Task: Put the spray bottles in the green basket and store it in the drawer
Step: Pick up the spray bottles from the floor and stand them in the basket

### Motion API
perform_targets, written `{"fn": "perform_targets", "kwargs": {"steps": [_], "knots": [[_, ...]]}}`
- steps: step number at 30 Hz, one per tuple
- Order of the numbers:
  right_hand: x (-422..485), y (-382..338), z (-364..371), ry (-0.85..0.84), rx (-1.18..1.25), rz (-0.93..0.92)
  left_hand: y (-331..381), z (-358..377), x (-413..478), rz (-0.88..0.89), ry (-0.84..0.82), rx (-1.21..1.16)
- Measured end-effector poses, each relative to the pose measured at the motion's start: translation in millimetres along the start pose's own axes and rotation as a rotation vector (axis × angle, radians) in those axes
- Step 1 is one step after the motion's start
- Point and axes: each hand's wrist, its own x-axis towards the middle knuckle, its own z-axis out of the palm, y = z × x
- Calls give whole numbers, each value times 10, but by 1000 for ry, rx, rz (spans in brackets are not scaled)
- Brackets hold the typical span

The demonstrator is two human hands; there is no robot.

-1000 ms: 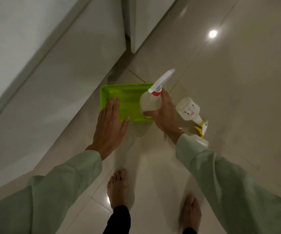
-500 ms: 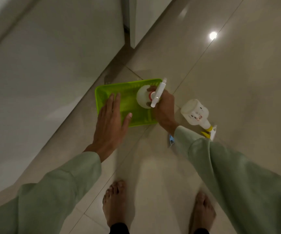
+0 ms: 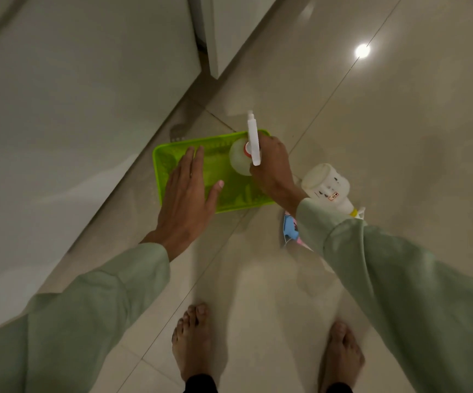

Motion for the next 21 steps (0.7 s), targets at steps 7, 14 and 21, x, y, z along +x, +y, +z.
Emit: {"fn": "perform_targets", "kwargs": {"steps": [7, 14, 21], "knots": [[-488, 8, -294, 21, 114, 73, 188, -89, -138, 11, 1, 0], [-1324, 258, -885, 388, 438, 507, 621, -98, -547, 35, -23, 8], [-2218, 1028, -1053, 228, 153, 602, 991, 352, -938, 73, -117, 13]]}}
